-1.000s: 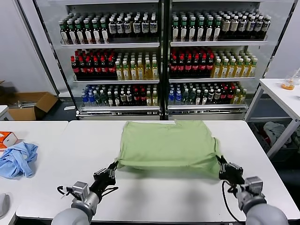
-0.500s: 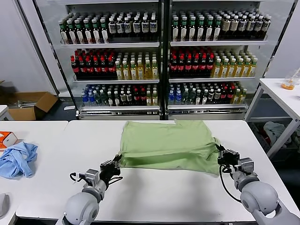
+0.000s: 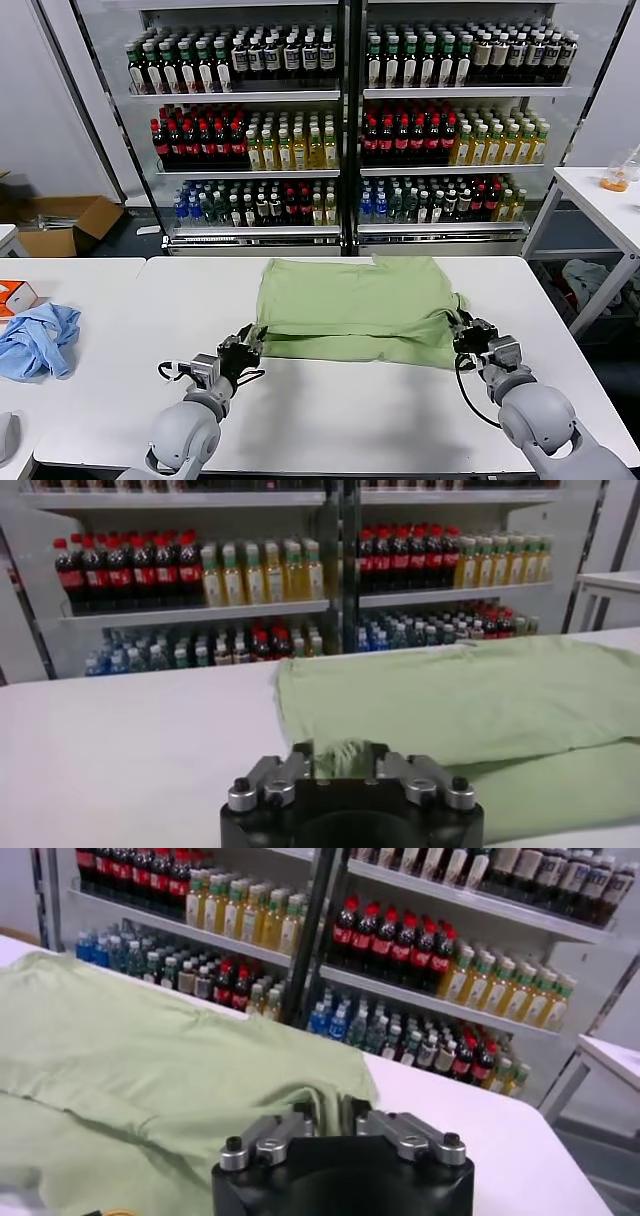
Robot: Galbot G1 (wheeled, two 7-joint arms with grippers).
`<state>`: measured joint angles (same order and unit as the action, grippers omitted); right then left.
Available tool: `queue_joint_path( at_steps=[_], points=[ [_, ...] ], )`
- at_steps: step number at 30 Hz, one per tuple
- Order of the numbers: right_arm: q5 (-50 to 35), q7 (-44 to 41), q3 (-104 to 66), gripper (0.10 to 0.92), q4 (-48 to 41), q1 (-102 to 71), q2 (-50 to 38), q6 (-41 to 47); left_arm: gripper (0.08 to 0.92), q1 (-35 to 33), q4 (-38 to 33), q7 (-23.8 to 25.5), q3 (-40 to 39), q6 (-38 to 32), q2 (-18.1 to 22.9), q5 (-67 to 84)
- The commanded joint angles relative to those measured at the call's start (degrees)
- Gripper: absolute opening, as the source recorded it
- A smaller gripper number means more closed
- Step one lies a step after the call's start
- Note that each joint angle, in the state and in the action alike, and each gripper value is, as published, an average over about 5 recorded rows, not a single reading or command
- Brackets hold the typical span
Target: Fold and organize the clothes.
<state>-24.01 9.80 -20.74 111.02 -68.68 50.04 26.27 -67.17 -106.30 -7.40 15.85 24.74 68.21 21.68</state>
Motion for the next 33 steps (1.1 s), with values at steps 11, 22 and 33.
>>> queue_joint_path(
  at_steps=[11,22,33],
  points=[
    [1.34,2.82,-6.43,0.789,3.81,-11.42,4.09,-0.12,0.785,-4.56,-0.78,-0.31,1.38,-0.75,0.54,-0.43],
    [-4.13,5.45,-5.69,0.823,-1.05,-9.88,5.99,3.54,0.823,-2.42,2.23,-0.88,-0.3,1.7,1.06,-0.69],
    [-9.3,5.39,-4.71,0.646,-2.1,-9.41,5.62,4.93,0.585,-1.86,2.69,-0.64,-1.22,3.53,1.57,-0.92]
  ],
)
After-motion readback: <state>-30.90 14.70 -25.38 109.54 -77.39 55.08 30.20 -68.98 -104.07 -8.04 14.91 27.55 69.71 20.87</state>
